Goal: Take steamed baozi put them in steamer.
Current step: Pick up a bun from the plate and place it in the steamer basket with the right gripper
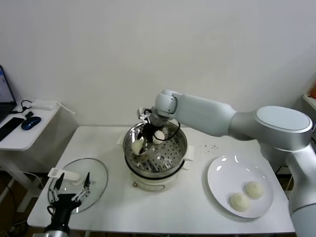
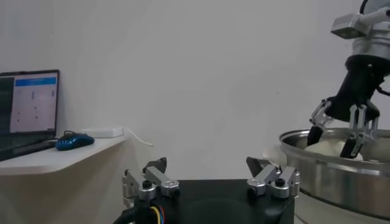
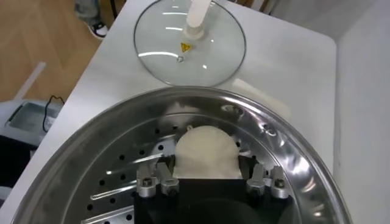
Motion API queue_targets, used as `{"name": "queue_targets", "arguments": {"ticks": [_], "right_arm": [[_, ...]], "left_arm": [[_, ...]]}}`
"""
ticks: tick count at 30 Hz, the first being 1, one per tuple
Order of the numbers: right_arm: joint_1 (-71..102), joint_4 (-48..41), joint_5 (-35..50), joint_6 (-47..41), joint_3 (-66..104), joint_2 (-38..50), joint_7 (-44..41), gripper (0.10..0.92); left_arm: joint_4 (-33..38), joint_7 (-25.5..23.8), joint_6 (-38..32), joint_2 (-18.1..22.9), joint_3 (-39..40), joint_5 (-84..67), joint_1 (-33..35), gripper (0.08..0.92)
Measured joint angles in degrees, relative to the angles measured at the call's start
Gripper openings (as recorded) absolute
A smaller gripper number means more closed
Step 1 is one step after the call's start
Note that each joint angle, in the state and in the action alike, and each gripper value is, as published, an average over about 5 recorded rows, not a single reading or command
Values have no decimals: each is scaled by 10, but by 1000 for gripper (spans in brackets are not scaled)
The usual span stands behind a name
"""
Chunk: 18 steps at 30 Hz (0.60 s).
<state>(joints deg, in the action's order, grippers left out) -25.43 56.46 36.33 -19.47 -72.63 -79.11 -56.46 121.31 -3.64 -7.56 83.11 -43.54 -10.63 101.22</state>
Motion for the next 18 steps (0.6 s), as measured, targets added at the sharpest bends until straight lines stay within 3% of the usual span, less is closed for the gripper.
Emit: {"name": "queue_targets", "arguments": {"ticks": [11,18], "right_arm": [[11,-4,-3,-1,2,-4,1,702],[12,-3,-6,0,3,-2,2,808]], "left_arm": [[-2,0,2,1,1,0,-4,823],[-2,0,2,2,2,1,-3,823]]}}
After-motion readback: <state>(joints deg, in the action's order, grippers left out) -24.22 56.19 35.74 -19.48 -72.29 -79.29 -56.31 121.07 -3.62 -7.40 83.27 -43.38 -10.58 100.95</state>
